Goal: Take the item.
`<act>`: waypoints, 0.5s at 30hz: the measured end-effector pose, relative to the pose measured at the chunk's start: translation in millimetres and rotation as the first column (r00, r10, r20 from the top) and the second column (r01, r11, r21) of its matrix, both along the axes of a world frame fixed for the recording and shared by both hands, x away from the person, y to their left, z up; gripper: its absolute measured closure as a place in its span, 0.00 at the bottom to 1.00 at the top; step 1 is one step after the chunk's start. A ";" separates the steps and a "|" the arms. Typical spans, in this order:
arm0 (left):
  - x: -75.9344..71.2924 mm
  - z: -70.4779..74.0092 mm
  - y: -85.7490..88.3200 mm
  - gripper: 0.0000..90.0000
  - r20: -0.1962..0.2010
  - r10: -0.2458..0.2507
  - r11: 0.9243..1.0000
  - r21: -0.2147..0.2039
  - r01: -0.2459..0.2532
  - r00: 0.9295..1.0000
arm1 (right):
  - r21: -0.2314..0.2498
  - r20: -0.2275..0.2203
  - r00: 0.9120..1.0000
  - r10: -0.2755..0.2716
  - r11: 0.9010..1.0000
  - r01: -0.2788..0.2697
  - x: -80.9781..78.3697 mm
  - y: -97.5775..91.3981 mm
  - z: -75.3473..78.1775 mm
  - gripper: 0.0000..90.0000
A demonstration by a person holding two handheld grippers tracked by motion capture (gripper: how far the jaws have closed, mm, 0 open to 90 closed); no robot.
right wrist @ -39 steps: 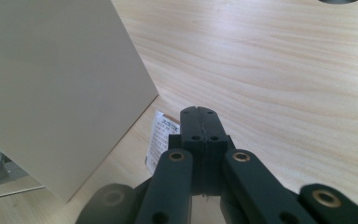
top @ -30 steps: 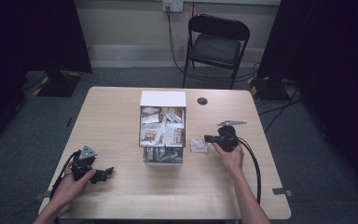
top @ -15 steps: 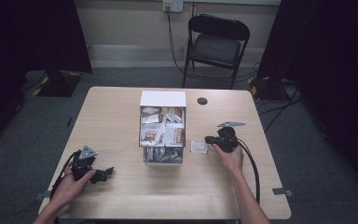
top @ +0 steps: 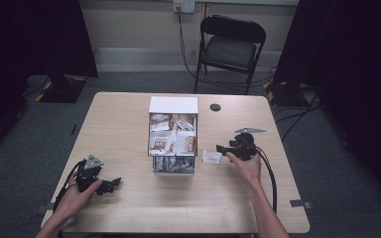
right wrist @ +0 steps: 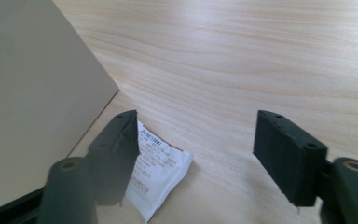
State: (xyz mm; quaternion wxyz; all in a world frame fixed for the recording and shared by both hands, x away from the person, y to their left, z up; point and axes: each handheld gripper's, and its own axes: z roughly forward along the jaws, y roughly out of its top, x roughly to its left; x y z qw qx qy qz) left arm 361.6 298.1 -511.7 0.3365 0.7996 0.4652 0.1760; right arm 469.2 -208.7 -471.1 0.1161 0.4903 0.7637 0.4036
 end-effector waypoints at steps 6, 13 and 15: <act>0.0 0.0 0.0 0.00 0.000 0.000 1.000 0.000 0.000 1.000 | 0.001 0.004 0.999 -0.041 0.999 0.041 -9.1 -16.2 12.1 0.22; 0.0 0.0 0.0 0.00 0.000 0.000 1.000 0.000 0.000 1.000 | -0.026 0.004 0.999 -0.048 0.998 0.048 -32.2 -39.4 18.8 0.18; 0.0 0.0 0.0 0.00 0.000 0.000 1.000 0.000 0.000 1.000 | -0.018 0.007 0.998 -0.061 0.998 0.061 -39.4 -46.6 20.5 0.17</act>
